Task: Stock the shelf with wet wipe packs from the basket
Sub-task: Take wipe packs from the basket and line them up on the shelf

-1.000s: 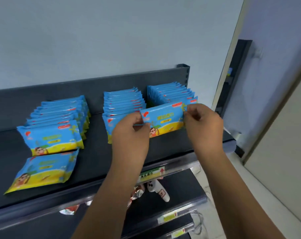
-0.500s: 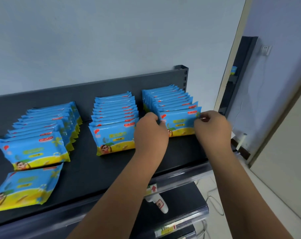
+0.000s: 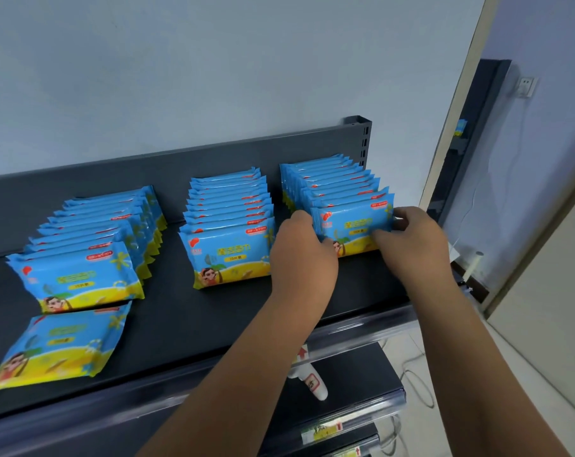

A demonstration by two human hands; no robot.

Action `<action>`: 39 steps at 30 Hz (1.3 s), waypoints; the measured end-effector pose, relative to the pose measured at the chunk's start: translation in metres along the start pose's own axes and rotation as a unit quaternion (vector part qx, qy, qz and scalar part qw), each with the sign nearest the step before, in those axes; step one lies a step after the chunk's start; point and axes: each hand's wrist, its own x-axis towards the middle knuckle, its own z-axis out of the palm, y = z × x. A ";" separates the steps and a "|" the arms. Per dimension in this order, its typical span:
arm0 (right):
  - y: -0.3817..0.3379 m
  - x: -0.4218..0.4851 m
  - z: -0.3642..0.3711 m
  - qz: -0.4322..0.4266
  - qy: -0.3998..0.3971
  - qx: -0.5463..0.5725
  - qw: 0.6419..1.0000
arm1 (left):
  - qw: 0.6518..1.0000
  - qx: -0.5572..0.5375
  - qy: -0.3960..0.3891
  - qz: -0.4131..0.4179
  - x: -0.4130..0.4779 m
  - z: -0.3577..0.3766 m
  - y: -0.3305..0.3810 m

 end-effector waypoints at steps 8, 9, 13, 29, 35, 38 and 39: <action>0.006 -0.001 -0.004 -0.004 0.004 0.000 1.000 | 1.000 0.008 0.013 0.002 -0.009 0.000 0.004; 0.006 -0.002 -0.004 -0.009 0.008 -0.008 1.000 | 1.000 0.010 0.016 0.004 -0.010 -0.001 0.006; 0.007 -0.007 -0.004 -0.028 0.020 -0.035 0.999 | 0.999 0.014 0.033 0.022 -0.016 -0.006 0.010; -0.032 -0.060 0.030 -0.239 0.132 -0.108 0.956 | 0.981 0.122 0.053 0.144 -0.048 -0.083 -0.013; -0.081 -0.118 0.087 -0.427 -0.021 -0.102 0.898 | 0.950 0.250 0.092 0.161 -0.073 -0.169 -0.090; -0.107 -0.150 0.118 -0.482 -0.101 -0.091 0.866 | 0.941 0.285 0.103 0.150 -0.079 -0.211 -0.137; -0.114 -0.161 0.128 -0.487 -0.123 -0.090 0.860 | 0.942 0.292 0.099 0.131 -0.080 -0.224 -0.151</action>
